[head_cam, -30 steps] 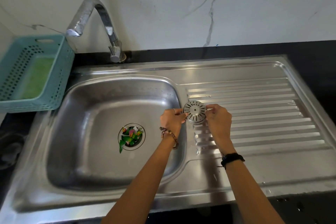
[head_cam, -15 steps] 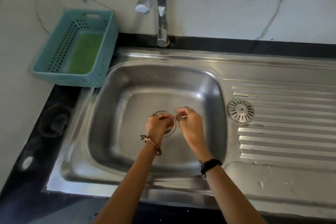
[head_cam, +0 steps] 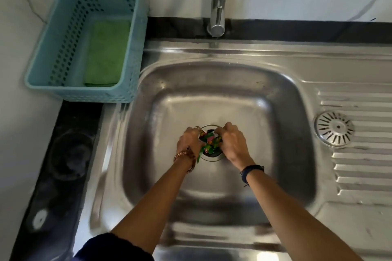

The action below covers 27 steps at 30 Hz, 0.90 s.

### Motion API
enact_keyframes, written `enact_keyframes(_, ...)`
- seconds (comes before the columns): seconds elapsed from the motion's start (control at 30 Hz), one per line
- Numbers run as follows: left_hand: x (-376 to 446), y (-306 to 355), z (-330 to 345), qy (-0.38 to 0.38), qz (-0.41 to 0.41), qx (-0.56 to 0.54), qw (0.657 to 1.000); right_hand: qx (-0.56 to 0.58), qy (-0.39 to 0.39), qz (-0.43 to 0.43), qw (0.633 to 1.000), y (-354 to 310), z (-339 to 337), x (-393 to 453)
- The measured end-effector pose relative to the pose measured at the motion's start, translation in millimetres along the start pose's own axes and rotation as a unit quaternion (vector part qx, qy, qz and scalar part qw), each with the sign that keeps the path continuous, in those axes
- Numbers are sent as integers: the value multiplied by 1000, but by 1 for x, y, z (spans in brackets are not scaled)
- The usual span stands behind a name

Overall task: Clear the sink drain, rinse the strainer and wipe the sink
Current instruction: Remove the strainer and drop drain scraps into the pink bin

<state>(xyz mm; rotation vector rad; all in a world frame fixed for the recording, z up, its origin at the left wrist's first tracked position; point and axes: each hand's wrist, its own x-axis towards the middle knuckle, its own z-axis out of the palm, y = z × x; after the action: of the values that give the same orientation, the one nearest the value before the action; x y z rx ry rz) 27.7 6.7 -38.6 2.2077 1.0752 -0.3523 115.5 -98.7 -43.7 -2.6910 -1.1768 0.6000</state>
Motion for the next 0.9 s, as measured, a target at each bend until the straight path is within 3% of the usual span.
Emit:
enact_keyframes(0.27, 12, -4, 10, -32, 48, 60, 997, -61, 3, 1, 998, 0, 9, -1)
enact_keyframes(0.43, 14, -8, 3, -12, 32, 23, 999, -42, 5, 1, 999, 2, 8, -6)
enact_keyframes(0.67, 19, -11, 5, -32, 93, 40, 994, -52, -18, -122, 991, 2, 7, 5)
enact_keyframes(0.8, 24, -12, 7, -62, 175, 40, 982, -21, 3, -104, 994, 2, 9, 12)
enact_keyframes(0.9, 26, -13, 4, -63, 133, -43, 988, 29, 3, -73, 997, 4, 7, 10)
